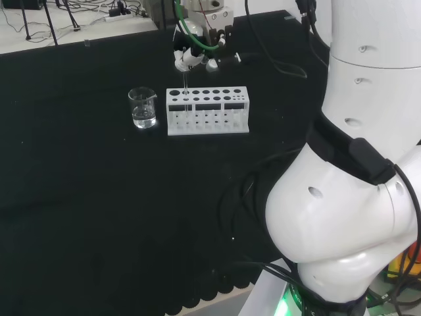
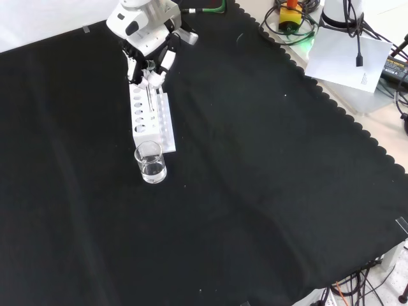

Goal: Take the glass rod from the white test tube rack.

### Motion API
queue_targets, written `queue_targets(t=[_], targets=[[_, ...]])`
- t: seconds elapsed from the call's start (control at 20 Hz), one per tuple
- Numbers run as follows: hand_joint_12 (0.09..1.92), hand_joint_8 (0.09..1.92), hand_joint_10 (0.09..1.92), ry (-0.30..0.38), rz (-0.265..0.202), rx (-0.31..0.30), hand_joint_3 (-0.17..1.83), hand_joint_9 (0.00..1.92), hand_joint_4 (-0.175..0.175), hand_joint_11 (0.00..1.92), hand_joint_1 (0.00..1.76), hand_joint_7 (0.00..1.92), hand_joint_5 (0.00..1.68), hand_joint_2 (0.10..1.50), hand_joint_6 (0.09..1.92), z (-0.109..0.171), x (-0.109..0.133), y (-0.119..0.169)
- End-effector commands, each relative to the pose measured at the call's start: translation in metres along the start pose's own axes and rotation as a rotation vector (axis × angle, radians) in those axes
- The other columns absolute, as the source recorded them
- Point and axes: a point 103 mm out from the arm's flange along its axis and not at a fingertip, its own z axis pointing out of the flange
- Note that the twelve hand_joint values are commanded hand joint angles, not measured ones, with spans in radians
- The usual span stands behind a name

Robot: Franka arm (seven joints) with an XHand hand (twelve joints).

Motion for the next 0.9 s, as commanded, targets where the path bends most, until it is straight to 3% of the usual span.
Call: queue_targets(t=[0.05,0.2,0.9], targets=[[0.73,1.22,1.01,-0.067,0.011,-0.184,0.53,1.56,-0.175,1.62,1.28,1.1,0.97,0.84,0.88,-0.023,0.009,-0.011],[0.7,1.2,0.98,-0.056,0.002,-0.251,0.53,1.56,-0.175,1.6,1.29,1.11,1.0,0.83,0.8,-0.038,0.015,-0.019],[0.66,1.16,0.89,-0.049,0.002,-0.274,0.38,1.61,-0.175,1.64,1.29,1.11,1.01,0.9,0.73,-0.093,0.03,-0.05]])
